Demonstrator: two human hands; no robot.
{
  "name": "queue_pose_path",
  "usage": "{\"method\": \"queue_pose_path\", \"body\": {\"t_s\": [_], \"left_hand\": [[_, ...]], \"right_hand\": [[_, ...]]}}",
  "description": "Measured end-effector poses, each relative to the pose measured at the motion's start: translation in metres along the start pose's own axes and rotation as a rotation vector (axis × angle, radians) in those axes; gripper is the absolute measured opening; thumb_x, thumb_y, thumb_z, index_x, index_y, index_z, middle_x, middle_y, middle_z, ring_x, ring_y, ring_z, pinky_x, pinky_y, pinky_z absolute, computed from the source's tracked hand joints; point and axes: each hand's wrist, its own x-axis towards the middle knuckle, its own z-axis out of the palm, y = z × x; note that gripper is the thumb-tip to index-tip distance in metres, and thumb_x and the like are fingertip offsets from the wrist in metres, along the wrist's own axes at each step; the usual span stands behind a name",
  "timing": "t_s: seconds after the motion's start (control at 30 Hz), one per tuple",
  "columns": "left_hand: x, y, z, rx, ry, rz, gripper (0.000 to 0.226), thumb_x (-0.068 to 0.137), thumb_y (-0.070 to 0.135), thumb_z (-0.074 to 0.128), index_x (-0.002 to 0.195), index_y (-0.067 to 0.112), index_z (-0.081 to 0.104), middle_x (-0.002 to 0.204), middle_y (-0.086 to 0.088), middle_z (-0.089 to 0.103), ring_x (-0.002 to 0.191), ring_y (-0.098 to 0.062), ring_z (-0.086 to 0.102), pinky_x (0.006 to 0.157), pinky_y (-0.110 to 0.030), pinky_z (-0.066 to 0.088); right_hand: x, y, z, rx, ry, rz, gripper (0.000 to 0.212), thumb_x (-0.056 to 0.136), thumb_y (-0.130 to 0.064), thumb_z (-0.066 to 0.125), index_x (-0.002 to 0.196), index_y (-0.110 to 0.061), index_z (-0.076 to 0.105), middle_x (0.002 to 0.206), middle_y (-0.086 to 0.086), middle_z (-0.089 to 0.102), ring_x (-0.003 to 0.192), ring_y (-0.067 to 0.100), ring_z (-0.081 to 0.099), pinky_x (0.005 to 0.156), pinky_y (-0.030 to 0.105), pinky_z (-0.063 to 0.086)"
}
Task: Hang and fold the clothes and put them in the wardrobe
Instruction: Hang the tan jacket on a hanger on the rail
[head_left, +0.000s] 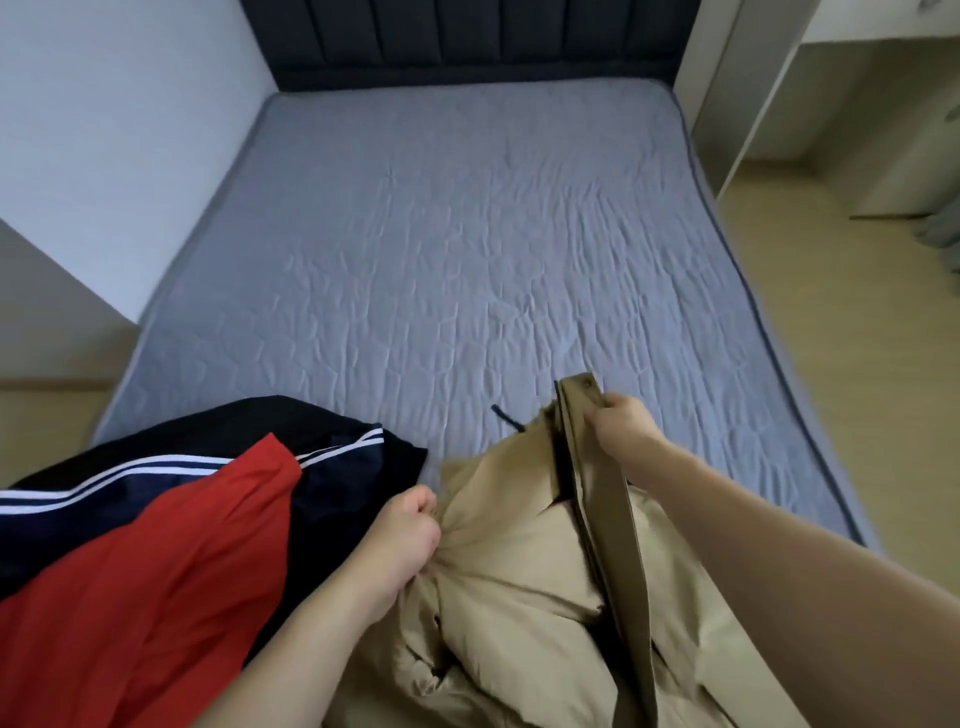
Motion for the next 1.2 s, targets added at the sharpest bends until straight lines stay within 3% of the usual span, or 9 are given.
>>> {"method": "queue_pose_path", "body": {"t_s": [0.13,0.27,0.4,0.5,0.7,0.77,0.87,1.03,1.2], "left_hand": [[-0.042,0.012,-0.024,0.230,-0.034,-0.173,0.029,0.055,0.020,0.053,0.083,0.015,0.051,0.076,-0.003,0.053,0.070,-0.018,0.049,0.057,-0.029,0.033],[-0.109,0.059,-0.058,0.390,-0.235,-0.149,0.027,0.051,0.045,0.059,0.064,0.022,0.053,0.060,0.012,0.049,0.054,-0.005,0.045,0.051,-0.025,0.030],[-0.181,0.107,-0.101,0.582,-0.174,-0.172,0.019,0.069,0.037,0.057,0.064,0.020,0.048,0.068,0.005,0.046,0.063,-0.013,0.043,0.058,-0.032,0.035],[-0.237,0.135,-0.135,0.680,-0.167,-0.244,0.012,0.077,0.026,0.061,0.071,0.019,0.054,0.075,0.001,0.052,0.066,-0.017,0.049,0.057,-0.030,0.040],[-0.308,0.196,-0.185,0.141,0.225,0.098,0.053,0.076,0.029,0.074,0.123,0.031,0.049,0.121,0.008,0.050,0.100,-0.011,0.057,0.071,-0.025,0.045],[-0.321,0.224,-0.189,0.036,0.128,0.237,0.066,0.071,0.026,0.077,0.127,0.038,0.044,0.126,0.014,0.052,0.103,0.001,0.058,0.077,-0.019,0.049],[-0.335,0.238,-0.193,-0.004,0.000,0.243,0.055,0.059,0.039,0.080,0.112,0.028,0.067,0.107,0.004,0.073,0.099,-0.014,0.069,0.092,-0.032,0.053],[-0.375,0.224,-0.267,-0.022,0.524,0.388,0.004,0.072,0.048,0.068,0.076,0.047,0.068,0.067,0.024,0.068,0.059,0.003,0.065,0.058,-0.023,0.046],[-0.453,0.210,-0.411,0.156,0.995,0.492,0.016,0.086,0.033,0.054,0.070,0.036,0.052,0.060,0.012,0.058,0.059,-0.009,0.055,0.049,-0.026,0.033]], "right_hand": [[-0.063,-0.047,-0.025,0.383,0.046,0.077,0.024,0.093,-0.016,0.041,0.096,-0.011,0.065,0.074,0.004,0.063,0.067,0.022,0.057,0.060,0.026,0.043],[-0.155,-0.130,-0.076,0.545,0.025,0.000,0.029,0.091,-0.036,0.049,0.078,-0.015,0.065,0.058,0.001,0.067,0.053,0.019,0.066,0.046,0.020,0.045],[-0.256,-0.213,-0.112,-0.141,-0.180,-0.508,0.050,0.069,-0.054,0.072,0.098,-0.017,0.056,0.087,-0.003,0.064,0.080,0.016,0.064,0.064,0.028,0.048],[-0.324,-0.272,-0.130,-0.722,-0.026,-0.902,0.026,0.086,-0.032,0.060,0.096,-0.016,0.042,0.085,0.002,0.055,0.078,0.026,0.055,0.059,0.033,0.038],[-0.454,-0.381,-0.141,-0.925,0.289,-1.400,0.012,0.087,-0.005,0.043,0.092,-0.014,0.038,0.066,0.002,0.041,0.052,0.022,0.040,0.043,0.030,0.023],[-0.490,-0.404,-0.132,-0.947,0.340,-1.480,0.011,0.086,-0.002,0.043,0.084,-0.013,0.040,0.068,0.002,0.041,0.054,0.024,0.043,0.047,0.031,0.027],[-0.526,-0.429,-0.118,-0.706,0.379,-1.539,0.008,0.089,-0.004,0.042,0.087,-0.011,0.044,0.080,0.004,0.048,0.065,0.027,0.046,0.056,0.033,0.031],[-0.541,-0.463,-0.090,-0.239,0.254,-1.335,0.016,0.088,-0.007,0.037,0.090,-0.003,0.053,0.097,0.003,0.047,0.077,0.022,0.047,0.064,0.031,0.038],[-0.569,-0.486,-0.016,0.050,-0.126,-1.100,0.019,0.090,-0.020,0.038,0.100,-0.020,0.054,0.091,-0.001,0.058,0.085,0.022,0.058,0.065,0.031,0.048]]}}
